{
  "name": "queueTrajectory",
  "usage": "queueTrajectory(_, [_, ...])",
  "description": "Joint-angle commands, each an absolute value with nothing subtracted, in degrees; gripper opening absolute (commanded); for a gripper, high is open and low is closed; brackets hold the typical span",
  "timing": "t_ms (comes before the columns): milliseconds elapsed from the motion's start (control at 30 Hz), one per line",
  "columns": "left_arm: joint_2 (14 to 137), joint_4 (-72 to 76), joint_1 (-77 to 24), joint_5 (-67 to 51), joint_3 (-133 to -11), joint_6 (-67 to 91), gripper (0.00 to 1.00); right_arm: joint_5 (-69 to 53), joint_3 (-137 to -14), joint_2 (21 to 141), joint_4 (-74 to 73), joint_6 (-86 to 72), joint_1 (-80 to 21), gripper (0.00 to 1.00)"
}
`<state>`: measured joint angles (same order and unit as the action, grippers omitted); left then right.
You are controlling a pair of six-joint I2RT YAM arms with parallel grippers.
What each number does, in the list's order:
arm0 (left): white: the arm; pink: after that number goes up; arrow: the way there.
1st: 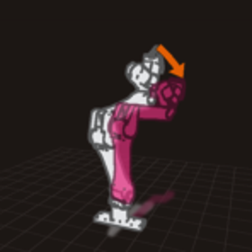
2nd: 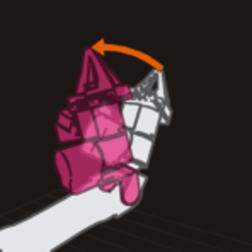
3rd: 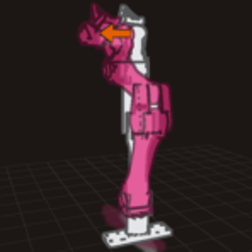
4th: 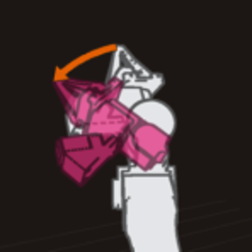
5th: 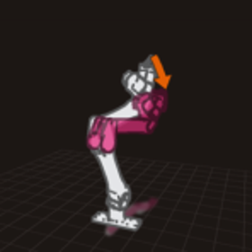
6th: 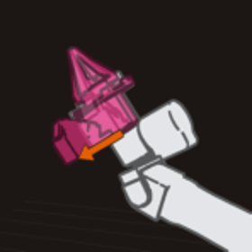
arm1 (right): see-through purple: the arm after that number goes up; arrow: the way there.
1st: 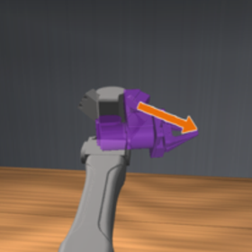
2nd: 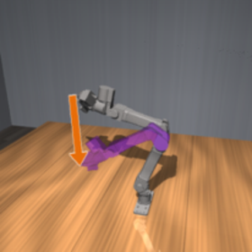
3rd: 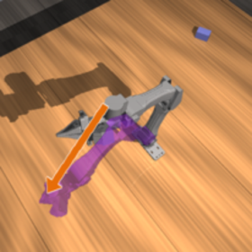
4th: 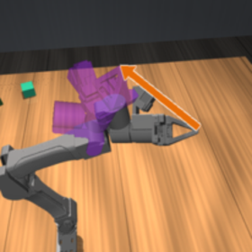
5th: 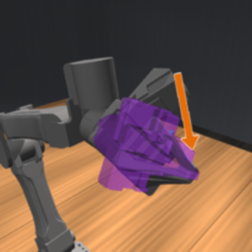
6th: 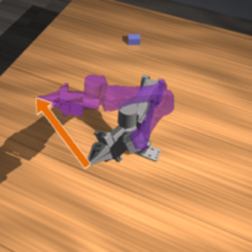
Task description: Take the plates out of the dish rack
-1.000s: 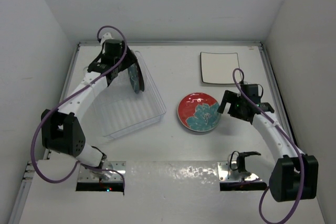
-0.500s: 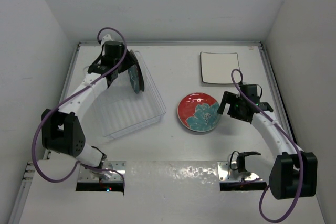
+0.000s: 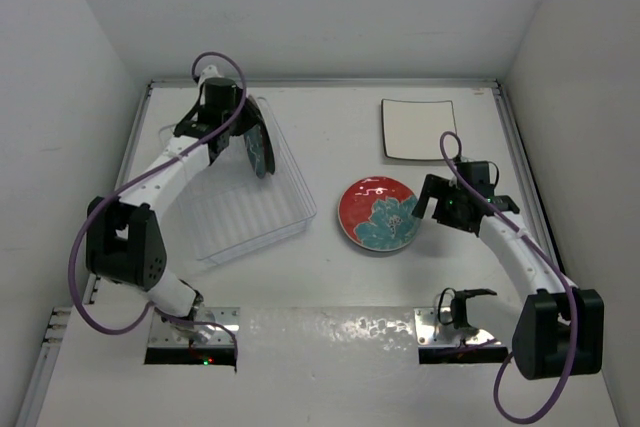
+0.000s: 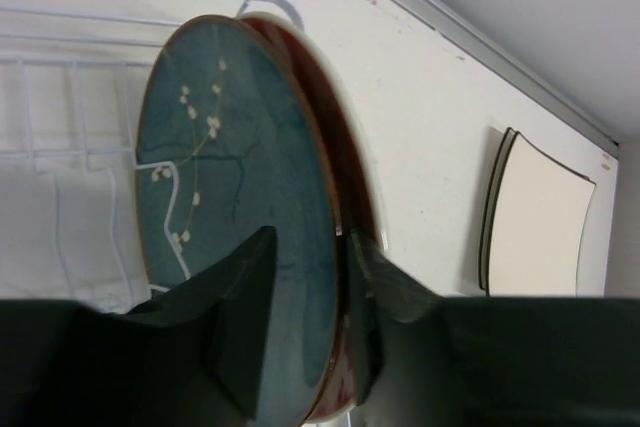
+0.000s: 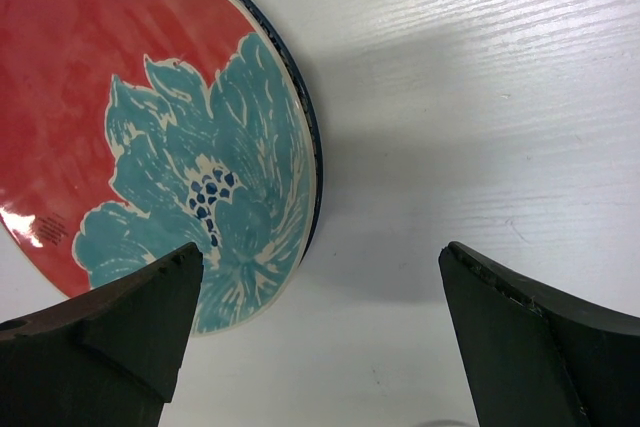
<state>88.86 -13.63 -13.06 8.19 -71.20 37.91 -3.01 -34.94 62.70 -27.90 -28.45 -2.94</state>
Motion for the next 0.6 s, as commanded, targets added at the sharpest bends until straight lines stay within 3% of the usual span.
queueTrajectory(0, [91.0, -14.8, -12.2, 9.8, -71.6, 37.2, 0.27, -3.6, -34.5, 62.4, -25.8, -28.1, -3.2, 0.99])
queueTrajectory(300, [86.9, -16.1, -12.2, 10.9, -72.9, 36.7, 0.0, -3.8, -35.1, 61.9, -26.4, -27.9, -3.2, 0.99])
queueTrajectory(567, [80.7, -16.4, -12.2, 13.4, -79.0, 30.3, 0.0, -1.1, -36.0, 59.2, -27.2, -28.3, -3.3, 0.99])
